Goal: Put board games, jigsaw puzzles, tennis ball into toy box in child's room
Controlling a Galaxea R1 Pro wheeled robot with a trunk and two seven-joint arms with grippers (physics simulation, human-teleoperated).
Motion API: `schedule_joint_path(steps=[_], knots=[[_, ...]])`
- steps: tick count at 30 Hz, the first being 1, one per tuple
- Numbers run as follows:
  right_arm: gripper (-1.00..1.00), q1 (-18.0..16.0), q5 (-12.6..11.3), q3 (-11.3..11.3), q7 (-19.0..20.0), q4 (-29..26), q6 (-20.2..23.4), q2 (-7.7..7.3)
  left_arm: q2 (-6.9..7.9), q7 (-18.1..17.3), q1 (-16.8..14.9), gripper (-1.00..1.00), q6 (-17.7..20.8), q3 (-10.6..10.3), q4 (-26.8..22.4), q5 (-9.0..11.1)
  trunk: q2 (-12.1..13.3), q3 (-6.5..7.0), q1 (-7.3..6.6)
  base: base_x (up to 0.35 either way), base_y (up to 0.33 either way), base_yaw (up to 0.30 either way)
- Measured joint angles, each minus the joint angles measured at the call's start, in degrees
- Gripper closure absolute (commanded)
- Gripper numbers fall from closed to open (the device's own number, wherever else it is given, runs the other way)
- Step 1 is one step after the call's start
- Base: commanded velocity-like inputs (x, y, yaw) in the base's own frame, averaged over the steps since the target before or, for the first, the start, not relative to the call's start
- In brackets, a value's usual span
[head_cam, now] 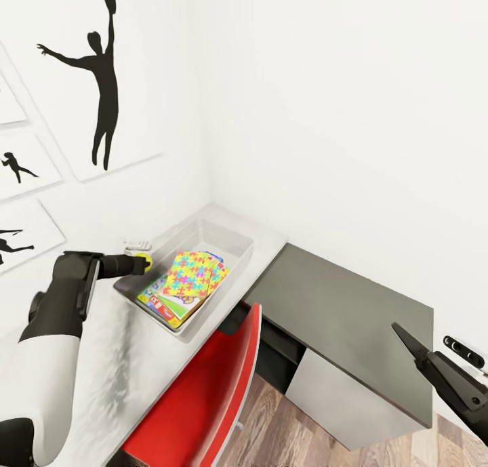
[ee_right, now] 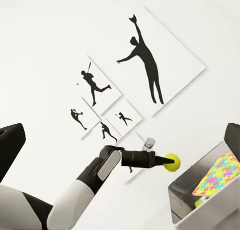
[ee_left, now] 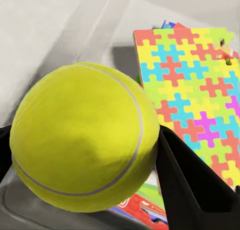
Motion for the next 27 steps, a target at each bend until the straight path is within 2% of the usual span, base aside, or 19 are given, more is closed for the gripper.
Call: schedule_joint_path(steps=[2,5,12,21,22,27], knots=[[-1.00,0.0,0.0,0.0,0.0,0.0,0.0,-0.03,0.02,0.0,0.0,1.00,0.0,-1.3,0.3,0.0,0.0,-0.18,0.00,0.000,0.000,0.000],[-1.00,0.0,0.0,0.0,0.0,0.0,0.0,-0.09,0.03,0.0,0.0,1.00,0.0,-2.0,0.5,0.0,0.0,-0.45,0.00,0.000,0.000,0.000],[-1.00,0.0,0.1,0.0,-0.1,0.1,-0.1,-0.09,0.08,0.0,0.0,1.00,0.0,-2.3,0.6,-0.1,0.0,-1.06,0.00,0.000,0.000,0.000],[-1.00,0.0,0.1,0.1,-0.1,0.1,-0.1,0.12,0.20,0.1,0.0,1.00,0.0,-2.3,0.6,-0.2,0.0,-1.19,0.00,0.000,0.000,0.000],[-1.00,0.0,0.1,0.1,-0.1,0.1,-0.1,0.13,0.21,0.1,0.0,-1.00,0.0,-2.3,0.6,-0.2,0.0,-1.19,0.00,0.000,0.000,0.000],[-1.00,0.0,0.1,0.1,-0.1,0.1,-0.2,0.15,0.22,0.2,0.0,-1.00,-0.1,-2.3,0.6,-0.3,0.0,-1.19,0.00,0.000,0.000,0.000]])
